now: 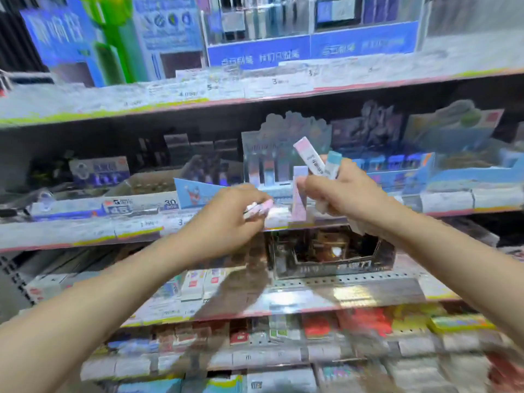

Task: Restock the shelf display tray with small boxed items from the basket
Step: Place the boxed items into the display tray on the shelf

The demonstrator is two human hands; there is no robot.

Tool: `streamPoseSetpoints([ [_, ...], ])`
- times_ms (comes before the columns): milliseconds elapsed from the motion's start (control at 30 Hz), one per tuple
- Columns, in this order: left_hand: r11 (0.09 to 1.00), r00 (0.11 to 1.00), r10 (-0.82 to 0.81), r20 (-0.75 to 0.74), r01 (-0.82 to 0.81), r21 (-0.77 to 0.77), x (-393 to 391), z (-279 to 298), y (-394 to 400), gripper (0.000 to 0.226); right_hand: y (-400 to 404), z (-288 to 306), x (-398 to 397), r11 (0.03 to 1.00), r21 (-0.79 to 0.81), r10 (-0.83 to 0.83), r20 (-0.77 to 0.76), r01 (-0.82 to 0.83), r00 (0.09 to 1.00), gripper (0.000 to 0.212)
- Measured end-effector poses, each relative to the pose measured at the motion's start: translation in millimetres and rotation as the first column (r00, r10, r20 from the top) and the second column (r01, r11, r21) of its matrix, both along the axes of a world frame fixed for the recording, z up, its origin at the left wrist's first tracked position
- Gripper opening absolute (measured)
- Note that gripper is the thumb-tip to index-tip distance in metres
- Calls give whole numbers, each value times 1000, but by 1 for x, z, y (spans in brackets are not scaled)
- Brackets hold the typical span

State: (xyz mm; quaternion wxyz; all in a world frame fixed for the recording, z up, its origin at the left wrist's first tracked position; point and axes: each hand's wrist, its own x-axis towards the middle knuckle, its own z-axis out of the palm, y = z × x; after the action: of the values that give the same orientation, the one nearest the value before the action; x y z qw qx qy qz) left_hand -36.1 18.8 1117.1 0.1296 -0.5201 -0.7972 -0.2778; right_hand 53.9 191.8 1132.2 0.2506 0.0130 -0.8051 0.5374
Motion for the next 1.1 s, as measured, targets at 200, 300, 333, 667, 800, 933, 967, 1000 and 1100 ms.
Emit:
streamPoseSetpoints([
  [200, 939, 808, 162, -566, -302, -164, -40, 14, 20, 71, 51, 23, -40, 975, 221, -4, 24, -1, 1000, 31],
  [300, 933, 753, 183, -632, -336, -131, -49, 18, 26, 66, 62, 28, -56, 957, 289, 12, 58, -29, 998, 36],
  [333, 926, 741, 182, -646, -350, -140, -52, 17, 27, 65, 64, 29, -60, 953, 301, 12, 65, -31, 998, 38],
  [667, 931, 728, 96, -679, -307, -197, -65, 13, 27, 58, 49, 32, -88, 925, 377, 56, -11, -48, 998, 36],
  [800, 947, 723, 62, -688, -261, -189, -70, 15, 28, 57, 46, 26, -91, 918, 388, 82, 12, -80, 997, 37],
  [933, 962, 734, 27, -679, -203, -181, -77, 15, 29, 55, 51, 24, -87, 922, 379, 54, 79, -80, 995, 36],
  [967, 964, 735, 21, -678, -194, -181, -78, 15, 29, 55, 51, 25, -85, 922, 378, 51, 87, -80, 995, 34],
  [1000, 966, 737, 16, -676, -187, -181, -79, 15, 29, 55, 52, 26, -85, 921, 380, 53, 88, -83, 995, 33],
  [1100, 970, 737, 3, -676, -168, -178, -81, 15, 28, 56, 51, 26, -82, 910, 402, 75, 86, -104, 993, 41],
])
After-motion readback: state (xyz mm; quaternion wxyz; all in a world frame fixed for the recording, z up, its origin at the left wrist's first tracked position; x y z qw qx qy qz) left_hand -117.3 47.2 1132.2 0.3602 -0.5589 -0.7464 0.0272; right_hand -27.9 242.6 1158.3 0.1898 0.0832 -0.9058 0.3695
